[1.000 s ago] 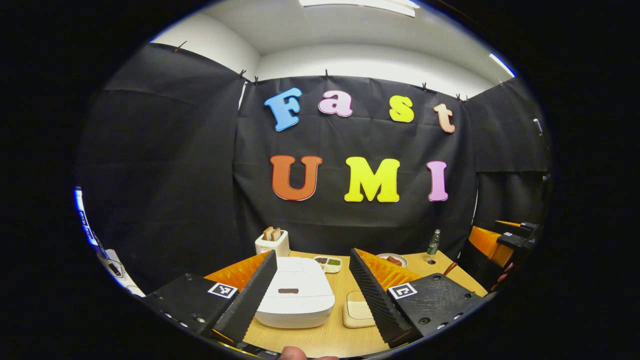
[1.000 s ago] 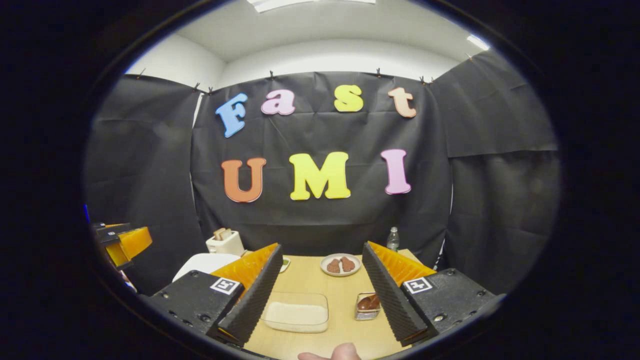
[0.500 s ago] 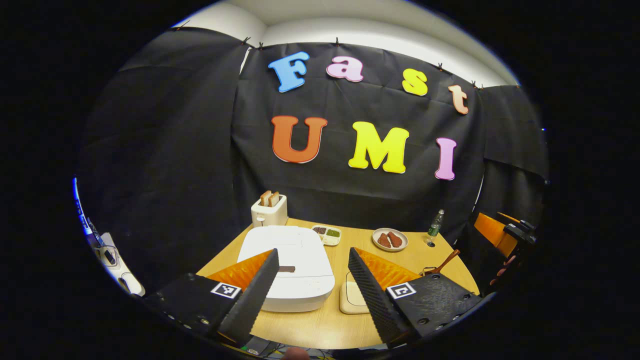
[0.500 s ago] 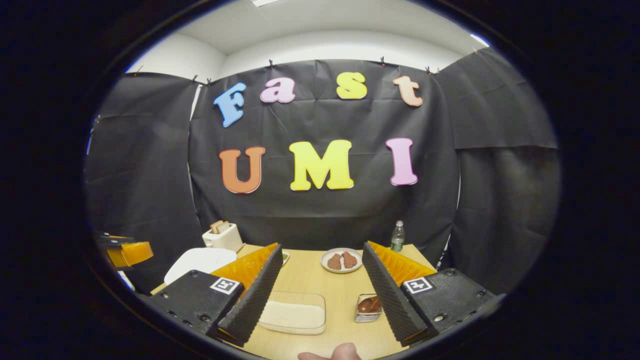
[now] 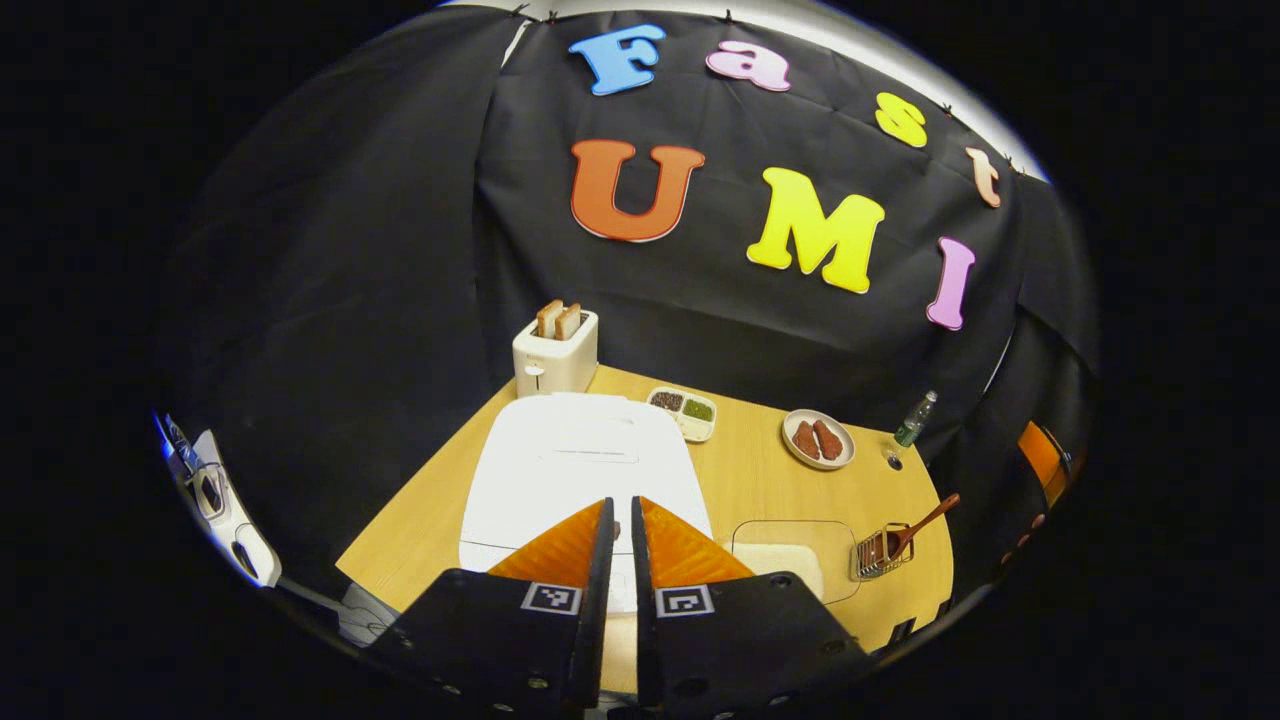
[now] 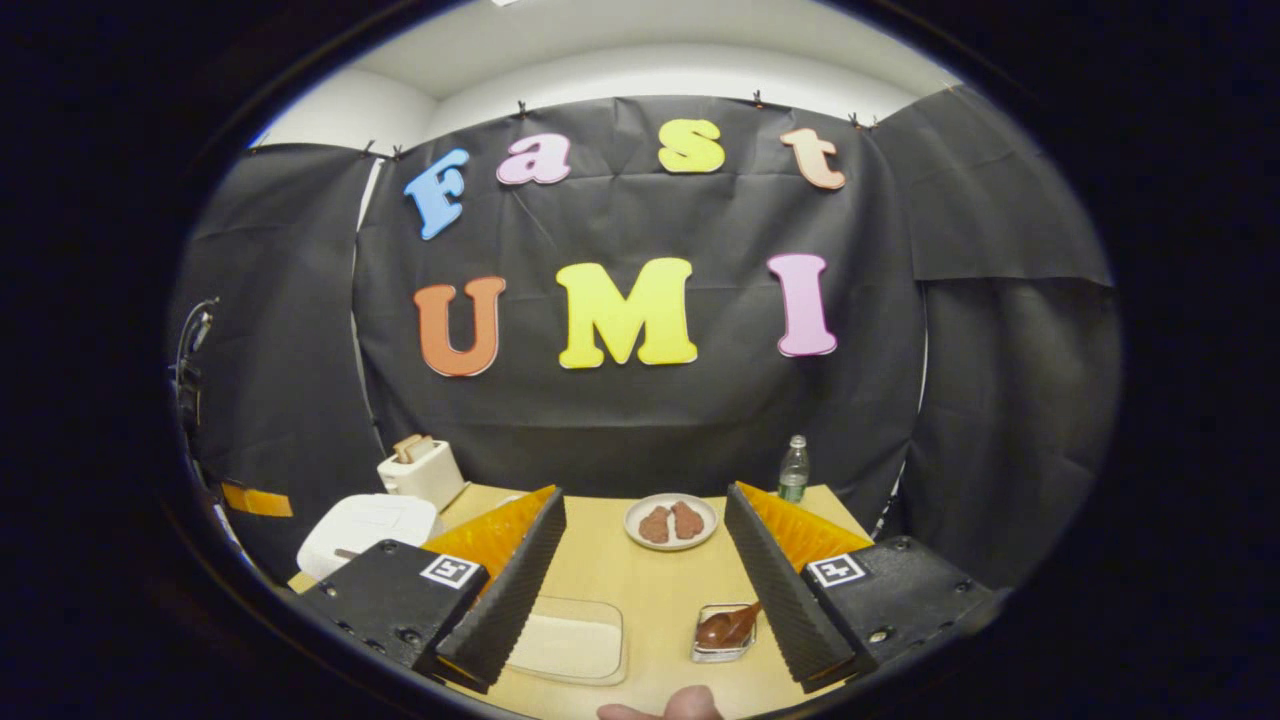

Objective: Close the left gripper, press the button to open the rice cooker; take a wooden spoon from the chopstick holder with the right hand, scoop a spoonful of rice and pour it into the rice cooker, then put the wooden spoon back into the chopstick holder.

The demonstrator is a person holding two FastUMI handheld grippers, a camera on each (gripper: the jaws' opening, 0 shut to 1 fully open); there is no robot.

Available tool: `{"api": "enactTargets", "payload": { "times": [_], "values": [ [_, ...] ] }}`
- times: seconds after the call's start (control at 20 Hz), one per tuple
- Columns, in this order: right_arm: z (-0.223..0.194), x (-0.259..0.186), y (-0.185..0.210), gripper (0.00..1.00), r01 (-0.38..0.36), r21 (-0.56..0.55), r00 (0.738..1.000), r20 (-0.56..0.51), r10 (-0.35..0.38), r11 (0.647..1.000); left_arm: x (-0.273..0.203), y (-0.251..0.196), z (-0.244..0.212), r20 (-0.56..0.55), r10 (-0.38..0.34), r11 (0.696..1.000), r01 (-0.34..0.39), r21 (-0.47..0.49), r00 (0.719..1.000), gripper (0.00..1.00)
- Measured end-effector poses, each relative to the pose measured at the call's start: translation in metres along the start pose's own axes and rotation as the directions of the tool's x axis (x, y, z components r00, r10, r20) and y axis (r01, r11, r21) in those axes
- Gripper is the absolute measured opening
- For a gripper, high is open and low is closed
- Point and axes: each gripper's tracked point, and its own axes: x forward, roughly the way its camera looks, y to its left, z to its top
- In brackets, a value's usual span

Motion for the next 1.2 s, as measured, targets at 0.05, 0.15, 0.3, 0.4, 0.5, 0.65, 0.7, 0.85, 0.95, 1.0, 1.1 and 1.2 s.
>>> {"api": "enactTargets", "payload": {
  "times": [0.05,0.15,0.3,0.4,0.5,0.65,0.7,0.85,0.95,1.0,1.1,1.2],
  "values": [
    [-0.002,0.004,-0.006,1.00,0.012,0.006,1.000,-0.008,-0.012,1.000,0.012,0.005,-0.010,-0.043,-0.006,1.000,0.005,-0.017,0.999,0.07],
    [-0.012,0.010,-0.017,1.00,0.032,0.021,0.999,-0.032,-0.032,0.999,0.037,0.008,-0.025,-0.104,-0.015,0.999,0.012,-0.031,0.994,0.00],
    [-0.027,0.016,-0.039,1.00,0.078,-0.020,0.995,-0.056,-0.079,0.997,0.069,0.022,-0.047,-0.170,0.014,0.999,-0.022,-0.044,0.985,0.00],
    [-0.041,0.017,-0.052,1.00,0.102,-0.059,0.991,-0.084,-0.107,0.993,0.079,0.024,-0.051,-0.185,0.028,0.997,-0.041,-0.064,0.982,0.00],
    [-0.049,0.017,-0.060,1.00,0.114,-0.070,0.987,-0.107,-0.121,0.991,0.084,0.027,-0.053,-0.184,0.035,0.997,-0.048,-0.066,0.982,0.00],
    [-0.055,0.014,-0.065,1.00,0.125,-0.073,0.983,-0.128,-0.134,0.989,0.088,0.024,-0.058,-0.189,0.035,0.997,-0.047,-0.063,0.981,0.00],
    [-0.056,0.014,-0.065,1.00,0.125,-0.068,0.983,-0.130,-0.133,0.990,0.089,0.024,-0.057,-0.178,0.037,0.997,-0.048,-0.060,0.983,0.00],
    [-0.058,0.014,-0.060,1.00,0.118,-0.052,0.983,-0.137,-0.125,0.992,0.089,0.024,-0.064,-0.174,0.036,0.997,-0.048,-0.066,0.984,0.00],
    [-0.059,0.012,-0.055,1.00,0.111,-0.044,0.984,-0.138,-0.116,0.993,0.090,0.026,-0.068,-0.175,0.023,0.994,-0.041,-0.100,0.984,0.00],
    [-0.060,0.011,-0.052,1.00,0.106,-0.043,0.984,-0.138,-0.111,0.993,0.089,0.025,-0.070,-0.188,0.008,0.993,-0.030,-0.114,0.982,0.01],
    [-0.061,0.009,-0.048,1.00,0.098,-0.037,0.985,-0.137,-0.103,0.994,0.091,0.026,-0.065,-0.183,-0.002,0.993,-0.021,-0.120,0.983,0.01],
    [-0.060,0.008,-0.047,1.00,0.096,-0.035,0.986,-0.136,-0.100,0.995,0.087,0.025,-0.055,-0.166,0.005,0.992,-0.026,-0.123,0.986,0.01]
  ]
}}
